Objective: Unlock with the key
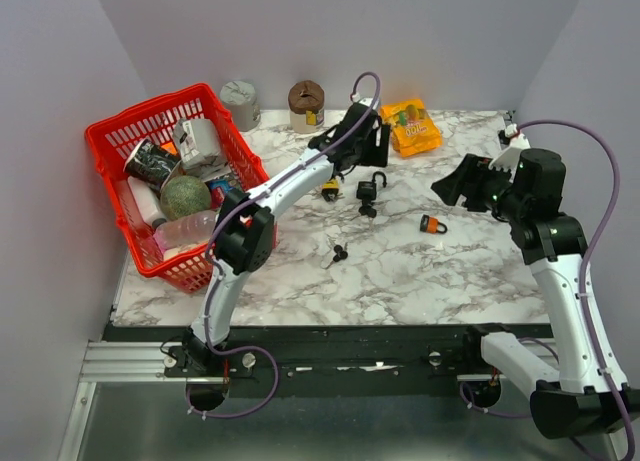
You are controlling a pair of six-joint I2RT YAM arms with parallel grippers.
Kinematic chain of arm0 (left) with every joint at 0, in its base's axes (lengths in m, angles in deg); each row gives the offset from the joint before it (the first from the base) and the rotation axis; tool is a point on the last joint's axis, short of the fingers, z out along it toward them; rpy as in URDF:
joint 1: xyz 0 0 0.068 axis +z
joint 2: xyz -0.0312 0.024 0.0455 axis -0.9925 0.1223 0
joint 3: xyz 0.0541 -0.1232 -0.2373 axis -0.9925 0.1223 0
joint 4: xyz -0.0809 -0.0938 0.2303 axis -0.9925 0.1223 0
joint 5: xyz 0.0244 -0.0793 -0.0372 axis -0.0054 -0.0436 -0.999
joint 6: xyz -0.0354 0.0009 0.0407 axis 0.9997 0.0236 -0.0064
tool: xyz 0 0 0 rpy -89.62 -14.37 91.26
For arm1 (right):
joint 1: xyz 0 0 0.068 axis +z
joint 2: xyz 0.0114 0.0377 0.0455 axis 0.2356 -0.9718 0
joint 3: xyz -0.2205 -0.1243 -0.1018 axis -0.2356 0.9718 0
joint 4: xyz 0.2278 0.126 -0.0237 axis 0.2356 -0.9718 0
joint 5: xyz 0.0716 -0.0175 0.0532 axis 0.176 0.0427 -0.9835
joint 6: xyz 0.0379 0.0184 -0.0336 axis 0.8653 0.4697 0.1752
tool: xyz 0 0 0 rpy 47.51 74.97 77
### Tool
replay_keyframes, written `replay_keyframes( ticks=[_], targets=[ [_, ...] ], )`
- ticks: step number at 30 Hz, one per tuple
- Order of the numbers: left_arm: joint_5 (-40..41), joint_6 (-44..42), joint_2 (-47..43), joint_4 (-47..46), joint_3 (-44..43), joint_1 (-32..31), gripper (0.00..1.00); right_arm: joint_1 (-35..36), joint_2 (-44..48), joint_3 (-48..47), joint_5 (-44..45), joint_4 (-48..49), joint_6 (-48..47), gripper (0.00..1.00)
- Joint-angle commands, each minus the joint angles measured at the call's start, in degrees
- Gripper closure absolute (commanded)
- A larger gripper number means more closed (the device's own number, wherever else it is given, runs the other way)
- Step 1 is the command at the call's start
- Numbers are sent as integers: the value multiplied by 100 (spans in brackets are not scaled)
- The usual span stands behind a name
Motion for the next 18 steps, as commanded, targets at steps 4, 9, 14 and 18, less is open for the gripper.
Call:
replay_keyframes(
  ticks=[4,9,14,18],
  targets=[
    [179,101,-1473,-467,114,-173,16,58,-63,432,-770,366,-110,23],
    [320,276,-2624,-580,1009,-173,15,435,-282,914,-955,549,170,25],
    [276,592,-4028,-511,2562,-85,9,962,-546,1539,-1183,1165,785,28],
    [390,830,-5135,-266,3794,-6,5,1227,-932,1961,-1420,2042,1286,32]
  ],
)
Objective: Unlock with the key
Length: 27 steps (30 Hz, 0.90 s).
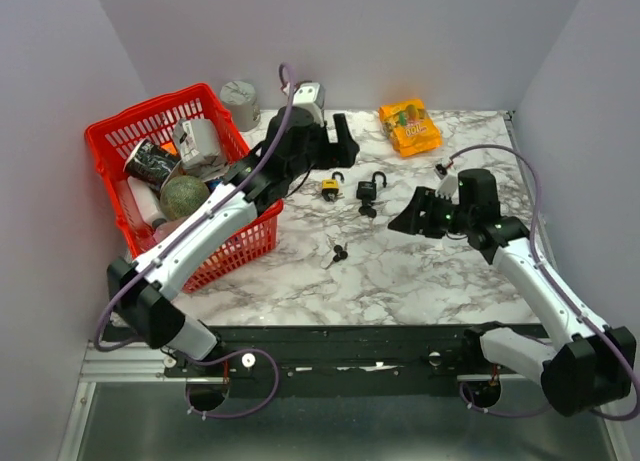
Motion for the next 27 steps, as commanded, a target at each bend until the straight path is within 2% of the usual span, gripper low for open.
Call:
replay_keyframes(
  ticks=[1,5,8,12,16,27],
  targets=[
    [252,393,-1134,371,1212,129,4,252,-368,516,-507,1216,834,33],
    [376,674,-2171,723,2249,340,3,419,-1218,720,-640,2060,1231,37],
    [428,745,-2489,916,2549,472,2,630,-1774,571,-666,2307,1407,40],
    [244,562,-2543,1100,2384,604,1,1007,-2731,404,-745,2903,1758,45],
    [-2,297,-2262,1487,1988,709,1,1368,-3312,140,-474,3011,1934,46],
    [-257,252,-2358,1488,2067,894,1,1536,-3797,262,19,2923,2251,52]
  ],
)
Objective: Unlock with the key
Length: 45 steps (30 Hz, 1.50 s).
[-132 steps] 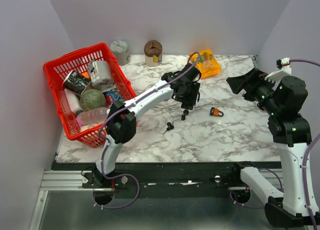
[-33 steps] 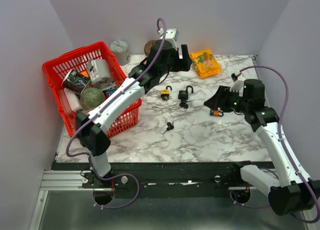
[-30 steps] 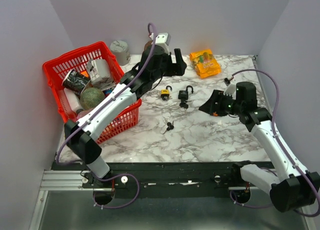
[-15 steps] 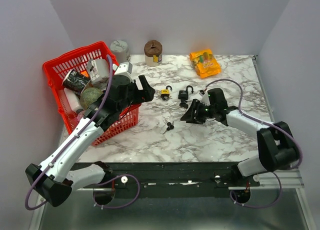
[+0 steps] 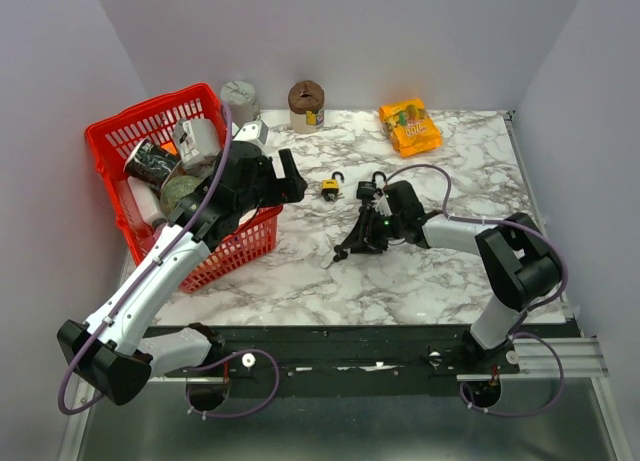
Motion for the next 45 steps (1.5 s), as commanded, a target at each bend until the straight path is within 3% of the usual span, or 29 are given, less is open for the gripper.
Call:
replay_keyframes(
  ticks=[1,20,27,29,33,35,41,43,45],
  targets=[
    [-209,3,-140,78,54,88,1,-1,-62,129,325,101,194,52],
    [-279,39,-157,69,63,246,1,104,-633,7,141,312,256,59],
    [-288,109,-131,69,45,281,1,104,-668,-37,27,312,274,70],
    [-288,118,-131,87,19,281,1,104,-659,-64,-34,312,256,79],
    [-420,-75,-52,69,-165,290,15,113,-589,-169,-149,312,116,92],
    [-455,-145,36,174,-305,290,16,104,-484,-274,-158,251,-42,98],
    [-674,-50,387,368,-763,273,17,104,157,-582,263,-163,-823,99],
    [-964,109,615,394,-921,220,23,104,570,-661,448,-426,-1035,99],
    [-1079,223,852,385,-1026,89,24,113,973,-757,703,-627,-1334,99]
  ],
)
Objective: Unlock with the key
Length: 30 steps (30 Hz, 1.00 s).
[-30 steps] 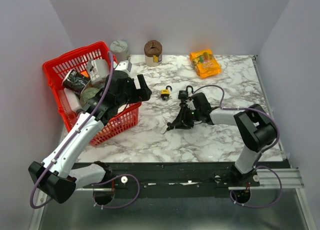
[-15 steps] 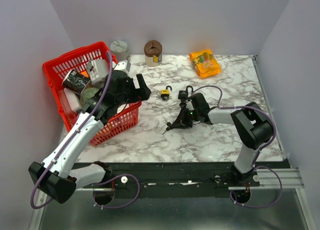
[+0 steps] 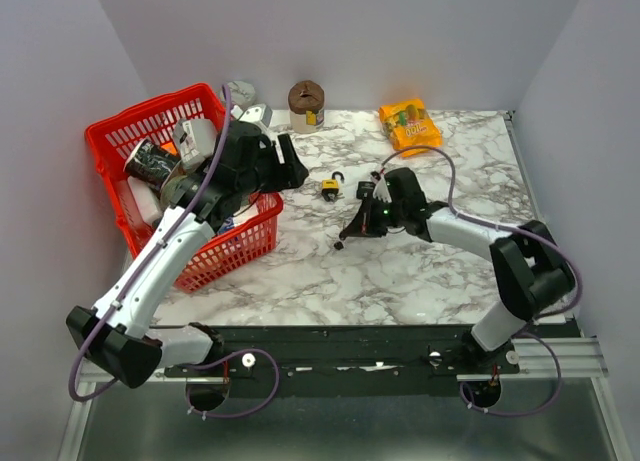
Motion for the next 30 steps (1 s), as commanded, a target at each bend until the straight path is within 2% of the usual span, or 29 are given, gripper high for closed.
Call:
replay_keyframes(
  ticks=[1,8,15,30],
  targets=[
    [-487,339,477,132,-301,-327,24,48,935,-367,637,-467,-847,99],
    [-346,551,1356,308,-1056,-1065,23,399,1973,-727,1955,-1187,-1576,99],
    [-460,761,2023,141,-1602,-1418,20,698,2457,-1052,2668,-1680,-1946,99],
    [-91,955,2569,115,-1857,-1612,23,812,2765,-1123,3117,-1821,-2272,99]
  ],
)
